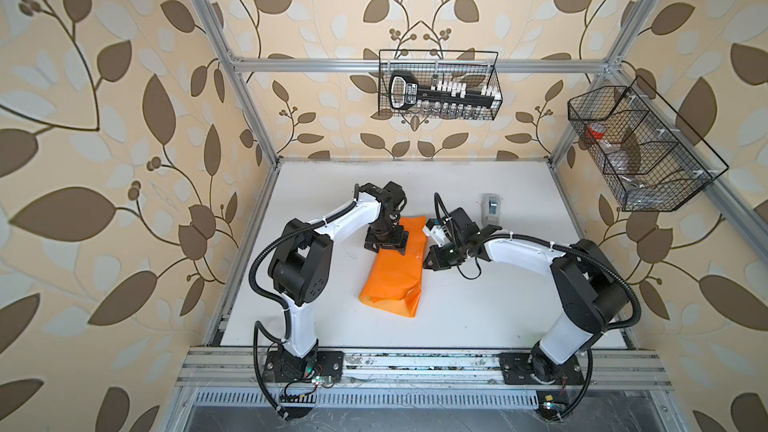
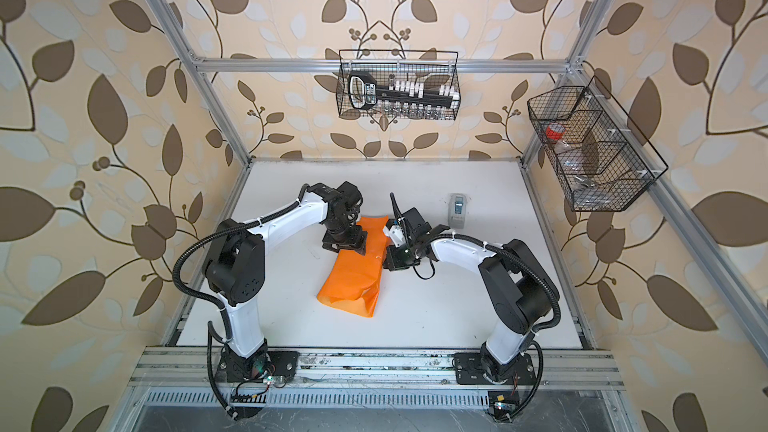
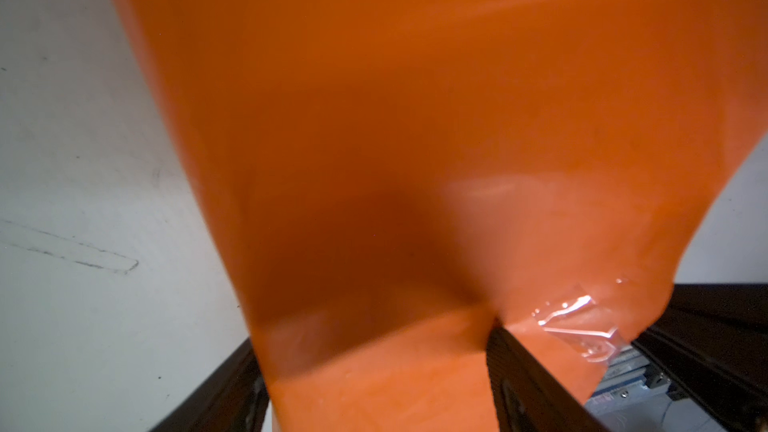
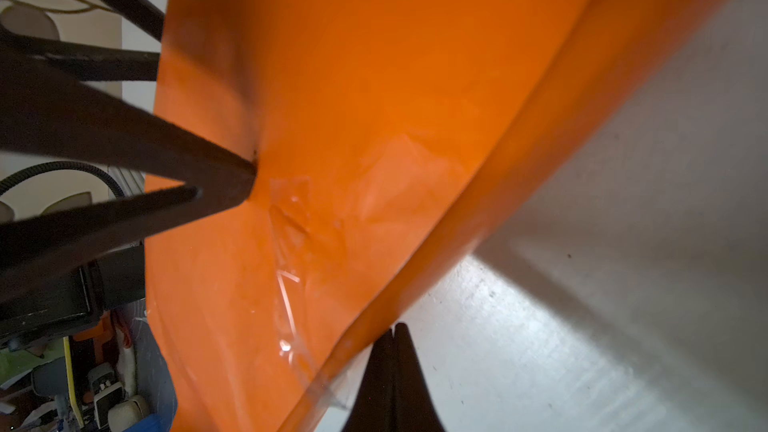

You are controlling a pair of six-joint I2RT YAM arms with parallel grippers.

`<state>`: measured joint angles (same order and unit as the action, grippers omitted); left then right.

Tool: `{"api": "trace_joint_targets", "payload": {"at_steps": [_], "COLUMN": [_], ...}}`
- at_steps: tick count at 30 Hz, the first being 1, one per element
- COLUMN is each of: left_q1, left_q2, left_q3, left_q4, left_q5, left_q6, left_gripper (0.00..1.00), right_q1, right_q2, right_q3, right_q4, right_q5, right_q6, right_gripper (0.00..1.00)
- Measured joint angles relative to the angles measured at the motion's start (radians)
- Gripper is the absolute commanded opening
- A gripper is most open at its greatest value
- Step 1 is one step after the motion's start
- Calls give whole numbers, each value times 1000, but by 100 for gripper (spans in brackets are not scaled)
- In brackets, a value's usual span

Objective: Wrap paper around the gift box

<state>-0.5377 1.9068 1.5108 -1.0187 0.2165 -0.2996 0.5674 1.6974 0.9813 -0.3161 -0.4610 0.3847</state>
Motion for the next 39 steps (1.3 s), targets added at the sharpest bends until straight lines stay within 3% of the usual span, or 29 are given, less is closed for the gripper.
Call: {"api": "trace_joint_targets", "payload": {"at_steps": [7,13,19,30,39], "left_q1": [0,0,0,0,-1], "left_q2": [0,0,0,0,0], "left_q3": [0,0,0,0,0], "left_q4": [0,0,0,0,0], "left_q5": [0,0,0,0,0], "left_q6": [0,-1,-3,-4,-6], "left_gripper": [80,79,79,80,79], "right_q1": [-86,-39,40,64,66], "right_q2": [-108,-221,-217,-212,-145], "right_q3": [-57,-58,-42,-41,-41], "right_q4": [-39,-63,-68,17,55], "right_q5": [53,74,84,84,88], "right_q6": [-4,-3,26,138,181], "right_gripper": [1,1,14,15,23]}}
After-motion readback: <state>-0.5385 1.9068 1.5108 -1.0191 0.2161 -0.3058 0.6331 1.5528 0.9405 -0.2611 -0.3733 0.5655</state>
